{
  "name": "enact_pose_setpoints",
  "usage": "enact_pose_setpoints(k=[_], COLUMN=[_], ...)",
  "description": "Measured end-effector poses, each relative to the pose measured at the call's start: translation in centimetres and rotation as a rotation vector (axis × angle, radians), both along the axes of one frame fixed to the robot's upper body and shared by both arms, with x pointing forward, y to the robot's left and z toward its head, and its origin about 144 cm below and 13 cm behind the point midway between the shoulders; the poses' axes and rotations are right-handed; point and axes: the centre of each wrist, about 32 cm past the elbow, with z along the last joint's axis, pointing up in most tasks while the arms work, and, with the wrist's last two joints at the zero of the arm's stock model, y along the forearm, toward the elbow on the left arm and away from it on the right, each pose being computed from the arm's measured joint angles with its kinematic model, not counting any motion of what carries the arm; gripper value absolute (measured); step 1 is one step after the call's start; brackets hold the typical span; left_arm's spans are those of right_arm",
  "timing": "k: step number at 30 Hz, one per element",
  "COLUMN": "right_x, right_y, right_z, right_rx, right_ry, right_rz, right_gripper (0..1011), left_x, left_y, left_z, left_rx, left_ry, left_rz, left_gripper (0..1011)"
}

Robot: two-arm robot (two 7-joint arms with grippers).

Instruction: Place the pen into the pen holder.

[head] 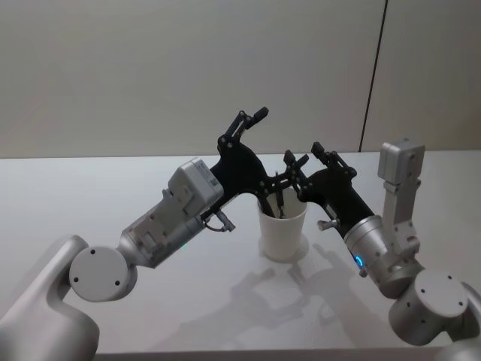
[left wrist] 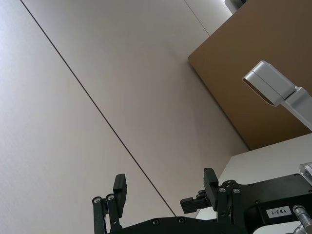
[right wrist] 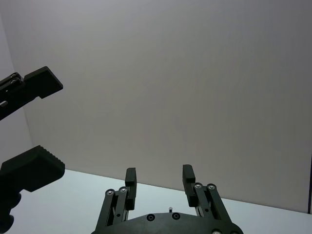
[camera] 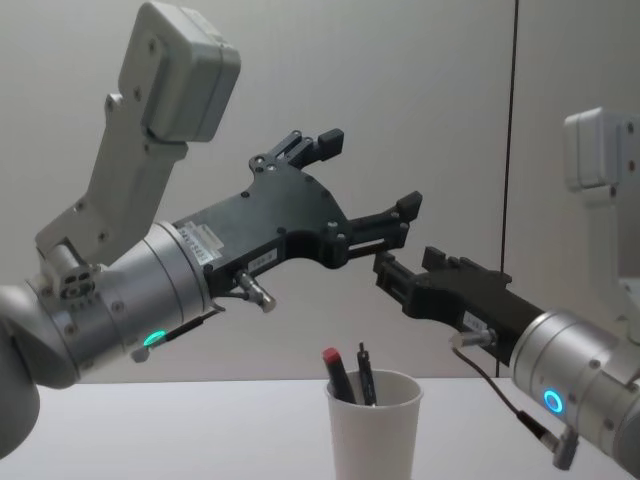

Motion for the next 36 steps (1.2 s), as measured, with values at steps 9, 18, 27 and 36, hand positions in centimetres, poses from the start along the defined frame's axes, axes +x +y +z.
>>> enact_pose_setpoints(k=[9,18,27,36], right_x=[0.05,0.03,-0.01,-0.03], right_y=[0.09,0.1,0.06,0.04], right_z=[-0.2,-0.27,-0.29,-0.3], right_rx=[0.0,0.002,0.003,0.004], right_ry=[0.002,0.004,0.004,0.005], right_rz=[0.0,-0.002,-0.004,-0.005], right_gripper=[805,1001,1001,1001], left_x=[0.0,0.0,0.0,0.0], left_y=[0.0,0.0,0.0,0.0], left_z=[0.0,0.0,0.0,0.0], left_rx=[0.0,0.0,0.0,0.0], left_ry=[0.0,0.0,0.0,0.0], left_rz=[0.0,0.0,0.0,0.0], left_gripper=[1004,1004,1004,1004])
